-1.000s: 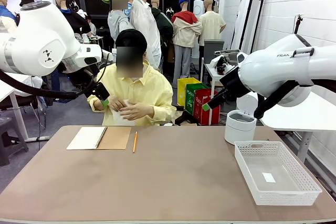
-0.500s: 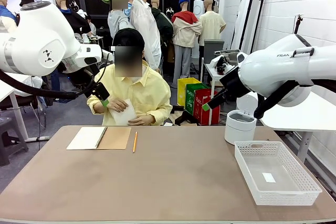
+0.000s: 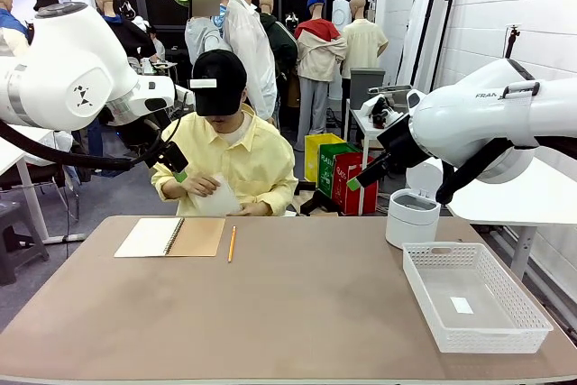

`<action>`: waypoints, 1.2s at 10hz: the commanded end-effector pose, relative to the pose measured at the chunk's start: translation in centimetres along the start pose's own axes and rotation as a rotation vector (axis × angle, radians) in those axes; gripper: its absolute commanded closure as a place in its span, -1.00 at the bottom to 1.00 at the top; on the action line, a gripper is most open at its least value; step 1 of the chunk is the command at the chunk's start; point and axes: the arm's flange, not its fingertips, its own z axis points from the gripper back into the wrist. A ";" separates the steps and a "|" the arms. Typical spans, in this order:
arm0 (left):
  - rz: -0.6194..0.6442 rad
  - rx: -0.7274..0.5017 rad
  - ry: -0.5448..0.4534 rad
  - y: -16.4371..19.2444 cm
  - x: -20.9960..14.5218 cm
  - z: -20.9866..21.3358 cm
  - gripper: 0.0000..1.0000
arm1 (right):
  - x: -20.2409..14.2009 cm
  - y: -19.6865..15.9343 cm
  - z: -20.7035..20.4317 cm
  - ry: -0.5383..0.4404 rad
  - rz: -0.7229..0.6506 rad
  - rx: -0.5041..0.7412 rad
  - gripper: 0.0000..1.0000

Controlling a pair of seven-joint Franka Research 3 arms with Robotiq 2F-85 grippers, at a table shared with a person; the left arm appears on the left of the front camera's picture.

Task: Sort the paper based on its condition.
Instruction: If a person hands you a paper, place it in the Organizing basket , and if it's crumpled, put it in the Trash can.

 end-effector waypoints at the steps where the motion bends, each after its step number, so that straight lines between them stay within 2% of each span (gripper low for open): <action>1: -0.002 0.005 -0.003 0.1 0.0 0.2 -1.00 | 0.0 0.0 0.0 -0.001 -0.004 0.013 -1.00; 12: -0.002 0.005 -0.003 0.1 0.0 0.2 -1.00 | 0.0 0.0 0.0 -0.001 -0.004 0.013 -1.00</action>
